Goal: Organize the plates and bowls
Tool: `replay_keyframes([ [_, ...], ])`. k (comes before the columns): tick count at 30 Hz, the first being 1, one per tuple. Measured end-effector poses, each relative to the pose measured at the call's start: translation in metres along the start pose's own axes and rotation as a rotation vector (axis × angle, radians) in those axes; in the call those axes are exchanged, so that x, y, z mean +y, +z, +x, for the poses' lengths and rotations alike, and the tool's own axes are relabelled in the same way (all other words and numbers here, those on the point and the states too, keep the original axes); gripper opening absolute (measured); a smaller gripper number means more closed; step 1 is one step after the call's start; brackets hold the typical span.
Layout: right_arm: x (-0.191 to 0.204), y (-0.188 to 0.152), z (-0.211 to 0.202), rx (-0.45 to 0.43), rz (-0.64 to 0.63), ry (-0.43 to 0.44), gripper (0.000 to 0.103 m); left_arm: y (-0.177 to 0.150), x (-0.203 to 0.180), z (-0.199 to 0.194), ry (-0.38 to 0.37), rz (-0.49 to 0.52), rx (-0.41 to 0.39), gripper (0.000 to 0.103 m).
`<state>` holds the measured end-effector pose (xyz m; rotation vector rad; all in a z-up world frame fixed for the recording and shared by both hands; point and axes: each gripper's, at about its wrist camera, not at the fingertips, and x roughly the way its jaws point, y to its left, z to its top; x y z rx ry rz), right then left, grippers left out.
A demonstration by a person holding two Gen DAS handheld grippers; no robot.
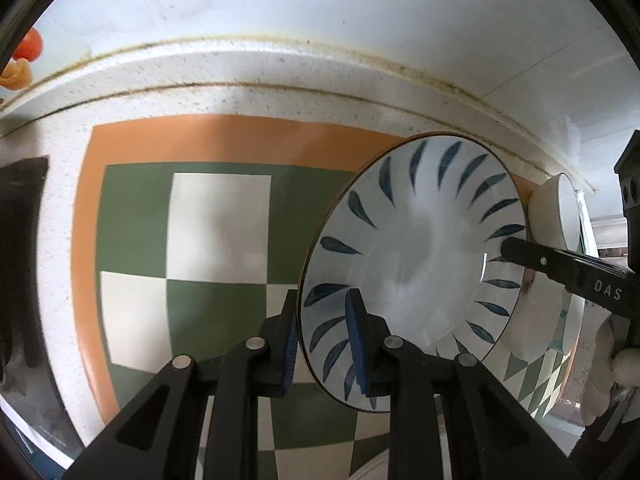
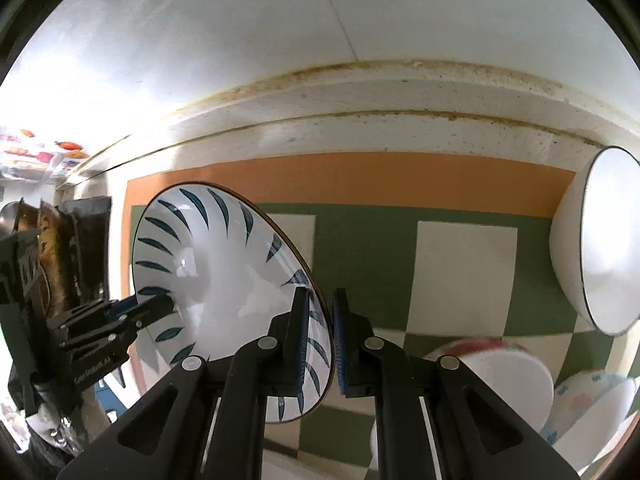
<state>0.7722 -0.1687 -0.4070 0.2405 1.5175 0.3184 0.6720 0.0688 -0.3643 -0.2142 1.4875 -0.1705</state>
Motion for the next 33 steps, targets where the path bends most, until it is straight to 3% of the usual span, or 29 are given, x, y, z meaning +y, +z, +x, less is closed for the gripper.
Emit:
replay_keyframes([
  [8, 0.01, -0.042, -0.035, -0.021, -0.005, 0.023, 0.013, -0.03, -0.012, -0.031, 0.008, 0.03, -0.005, 0.02],
  [17, 0.01, -0.117, -0.051, -0.02, -0.018, 0.014, 0.013, -0.085, -0.029, -0.058, 0.014, 0.083, -0.034, 0.02],
  [25, -0.005, -0.19, -0.048, 0.013, -0.013, 0.031, 0.013, -0.144, -0.044, -0.049, 0.034, 0.112, -0.002, 0.02],
  [33, -0.02, -0.242, -0.03, 0.06, -0.018, 0.047, 0.013, -0.19, -0.049, -0.031, 0.045, 0.107, 0.047, 0.02],
])
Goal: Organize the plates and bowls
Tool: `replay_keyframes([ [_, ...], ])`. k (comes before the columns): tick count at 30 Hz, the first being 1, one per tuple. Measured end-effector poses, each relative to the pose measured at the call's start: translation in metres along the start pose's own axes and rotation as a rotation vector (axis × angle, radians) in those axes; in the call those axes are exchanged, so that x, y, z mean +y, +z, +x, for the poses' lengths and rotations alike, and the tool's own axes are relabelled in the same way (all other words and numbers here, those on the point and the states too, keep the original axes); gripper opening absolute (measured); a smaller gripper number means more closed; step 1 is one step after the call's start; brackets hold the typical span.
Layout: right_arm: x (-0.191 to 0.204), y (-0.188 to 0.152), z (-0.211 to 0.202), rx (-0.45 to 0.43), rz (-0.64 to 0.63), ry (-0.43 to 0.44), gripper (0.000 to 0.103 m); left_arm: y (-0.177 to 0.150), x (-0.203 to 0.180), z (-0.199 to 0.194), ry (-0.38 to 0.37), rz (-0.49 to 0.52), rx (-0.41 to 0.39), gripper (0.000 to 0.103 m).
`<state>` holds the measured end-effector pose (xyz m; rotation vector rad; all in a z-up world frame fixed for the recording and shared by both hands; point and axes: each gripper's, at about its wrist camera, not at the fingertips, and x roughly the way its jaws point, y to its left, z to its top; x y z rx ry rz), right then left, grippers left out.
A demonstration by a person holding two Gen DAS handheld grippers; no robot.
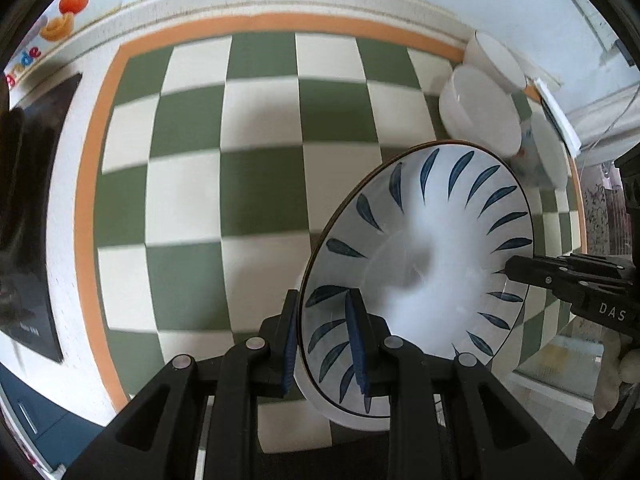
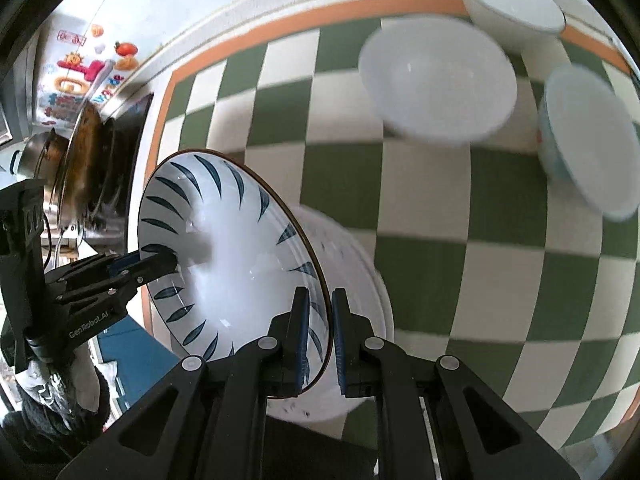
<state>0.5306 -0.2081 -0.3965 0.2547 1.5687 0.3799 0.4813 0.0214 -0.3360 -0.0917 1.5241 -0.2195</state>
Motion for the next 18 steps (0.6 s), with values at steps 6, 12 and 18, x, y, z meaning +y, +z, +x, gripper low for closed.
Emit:
replay_keyframes([
  [6, -0.012, -0.02, 0.017, 0.031, 0.011, 0.002, 0.013, -0.017, -0.007, 0.013, 0.019, 0.004, 0.027, 0.02],
  [12, -0.021, -0.026, 0.028, 0.047, 0.017, 0.001, 0.013, -0.023, -0.01, 0.022, 0.03, 0.005, 0.042, 0.02],
  [18, -0.025, -0.022, 0.036, 0.063, 0.023, -0.003, 0.013, -0.02, -0.014, 0.032, 0.033, 0.003, 0.058, 0.021],
])
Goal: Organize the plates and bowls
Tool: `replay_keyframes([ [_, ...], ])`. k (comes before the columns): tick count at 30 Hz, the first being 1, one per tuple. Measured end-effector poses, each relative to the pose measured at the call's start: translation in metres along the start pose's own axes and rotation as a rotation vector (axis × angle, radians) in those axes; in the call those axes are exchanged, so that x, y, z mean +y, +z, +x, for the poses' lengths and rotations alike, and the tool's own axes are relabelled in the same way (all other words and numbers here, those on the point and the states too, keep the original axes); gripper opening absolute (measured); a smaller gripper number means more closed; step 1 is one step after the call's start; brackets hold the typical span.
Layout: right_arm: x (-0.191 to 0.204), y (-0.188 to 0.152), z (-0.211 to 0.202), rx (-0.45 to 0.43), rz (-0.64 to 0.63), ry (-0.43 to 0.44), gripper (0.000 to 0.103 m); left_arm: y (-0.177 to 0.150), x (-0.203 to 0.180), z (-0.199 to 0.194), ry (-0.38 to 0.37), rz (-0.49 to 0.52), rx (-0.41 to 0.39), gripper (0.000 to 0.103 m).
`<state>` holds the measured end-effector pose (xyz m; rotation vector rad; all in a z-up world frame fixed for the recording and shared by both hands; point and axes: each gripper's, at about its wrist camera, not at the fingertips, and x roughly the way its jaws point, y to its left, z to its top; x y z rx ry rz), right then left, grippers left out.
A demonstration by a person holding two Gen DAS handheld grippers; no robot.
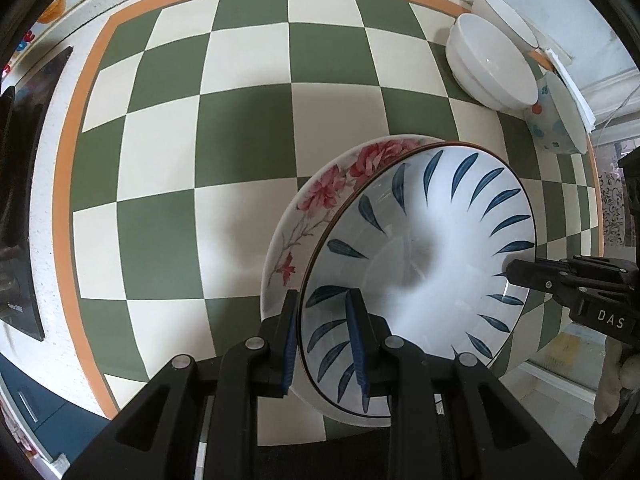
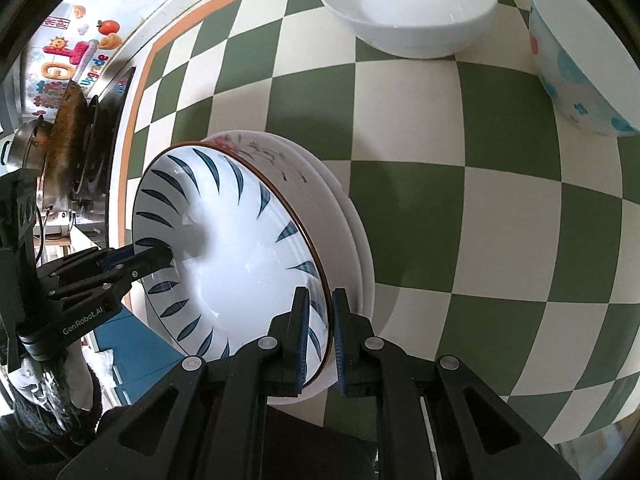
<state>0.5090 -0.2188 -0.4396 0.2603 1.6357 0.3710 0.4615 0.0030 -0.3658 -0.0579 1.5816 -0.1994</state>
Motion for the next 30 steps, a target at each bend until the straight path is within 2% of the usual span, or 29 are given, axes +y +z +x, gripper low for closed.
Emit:
replay_keyframes([
  [16, -0.001, 0.005, 0.009, 0.011, 0.005, 0.014, 0.013, 0.008, 0.001, 0.009, 0.019, -0.025, 0.015, 0.024],
  [23, 0.006, 0.001, 0.008, 0.008, 0.012, -0.017, 0.02, 0.005, -0.001, 0.01, 0.028, -0.038, 0.03, 0.028],
  [30, 0.007, -0.001, 0.007, 0.011, 0.035, -0.014, 0.022, 0.007, 0.004, 0.013, 0.014, -0.063, 0.043, 0.027],
])
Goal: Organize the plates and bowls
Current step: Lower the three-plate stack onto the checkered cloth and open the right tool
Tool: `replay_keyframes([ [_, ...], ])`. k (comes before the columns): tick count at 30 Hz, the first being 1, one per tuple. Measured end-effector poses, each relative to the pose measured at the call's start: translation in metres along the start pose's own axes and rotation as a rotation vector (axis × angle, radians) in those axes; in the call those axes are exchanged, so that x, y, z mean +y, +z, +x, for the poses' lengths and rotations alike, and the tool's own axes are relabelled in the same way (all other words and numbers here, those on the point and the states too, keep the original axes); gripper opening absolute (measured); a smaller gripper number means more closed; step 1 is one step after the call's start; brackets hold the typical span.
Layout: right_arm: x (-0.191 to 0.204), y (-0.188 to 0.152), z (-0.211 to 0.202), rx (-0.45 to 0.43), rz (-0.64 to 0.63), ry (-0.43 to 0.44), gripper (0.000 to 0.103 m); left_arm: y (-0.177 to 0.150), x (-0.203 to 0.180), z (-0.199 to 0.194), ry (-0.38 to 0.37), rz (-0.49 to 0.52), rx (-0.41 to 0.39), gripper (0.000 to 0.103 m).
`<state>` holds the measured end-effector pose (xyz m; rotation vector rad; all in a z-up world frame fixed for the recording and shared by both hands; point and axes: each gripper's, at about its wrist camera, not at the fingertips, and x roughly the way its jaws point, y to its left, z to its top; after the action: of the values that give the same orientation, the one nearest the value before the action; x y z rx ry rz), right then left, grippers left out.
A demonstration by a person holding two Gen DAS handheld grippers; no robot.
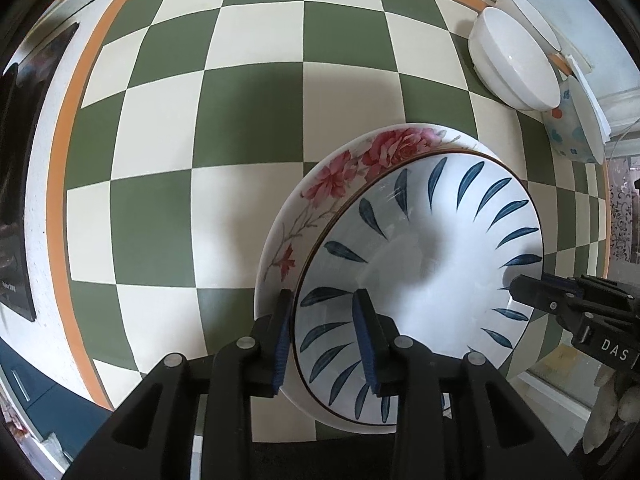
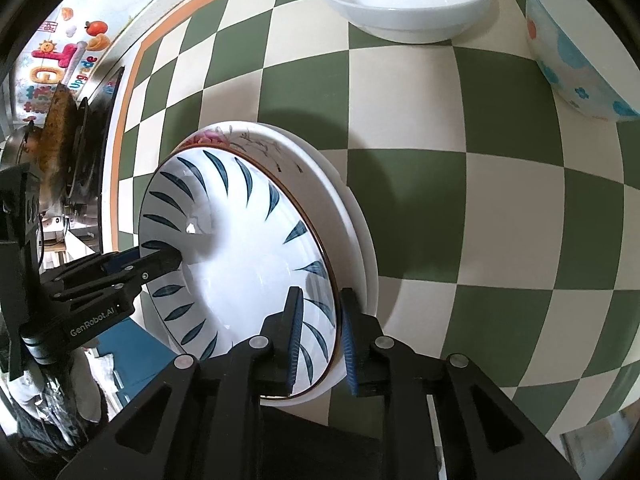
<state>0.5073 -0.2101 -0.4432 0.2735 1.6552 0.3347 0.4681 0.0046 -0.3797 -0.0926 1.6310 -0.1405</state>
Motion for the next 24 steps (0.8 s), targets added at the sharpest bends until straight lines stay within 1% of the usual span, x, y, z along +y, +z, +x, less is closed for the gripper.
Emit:
replay_keyframes([
  [8, -0.004, 0.0, -0.008, -0.016, 0.006, 0.008, 0.023, 0.0, 0.002, -0.006, 0.036, -0.005, -0.018, 0.028],
  [11, -0.001, -0.003, -0.016, -0.048, -0.01, -0.008, 0.023, -0.005, 0.001, -0.013, 0.059, -0.009, -0.045, 0.028],
  [13, 0.004, -0.008, -0.025, -0.08, -0.025, -0.028, 0.023, -0.01, 0.001, -0.02, 0.079, -0.015, -0.079, 0.027],
  [17, 0.021, -0.024, -0.042, -0.155, -0.066, -0.112, 0.032, -0.026, -0.003, -0.038, 0.105, -0.016, -0.149, 0.028],
  [19, 0.028, -0.035, -0.05, -0.182, -0.073, -0.125, 0.035, -0.038, -0.007, -0.05, 0.116, -0.008, -0.189, 0.028],
  [21, 0.036, -0.048, -0.058, -0.207, -0.074, -0.133, 0.042, -0.05, -0.011, -0.061, 0.115, 0.001, -0.216, 0.028],
  [22, 0.04, -0.056, -0.062, -0.219, -0.075, -0.134, 0.044, -0.055, -0.012, -0.068, 0.109, 0.006, -0.232, 0.028],
  [23, 0.043, -0.061, -0.065, -0.231, -0.075, -0.137, 0.048, -0.058, -0.01, -0.071, 0.106, 0.009, -0.242, 0.034],
  [24, 0.047, -0.069, -0.07, -0.245, -0.076, -0.147, 0.055, -0.064, -0.01, -0.078, 0.103, 0.011, -0.256, 0.036],
])
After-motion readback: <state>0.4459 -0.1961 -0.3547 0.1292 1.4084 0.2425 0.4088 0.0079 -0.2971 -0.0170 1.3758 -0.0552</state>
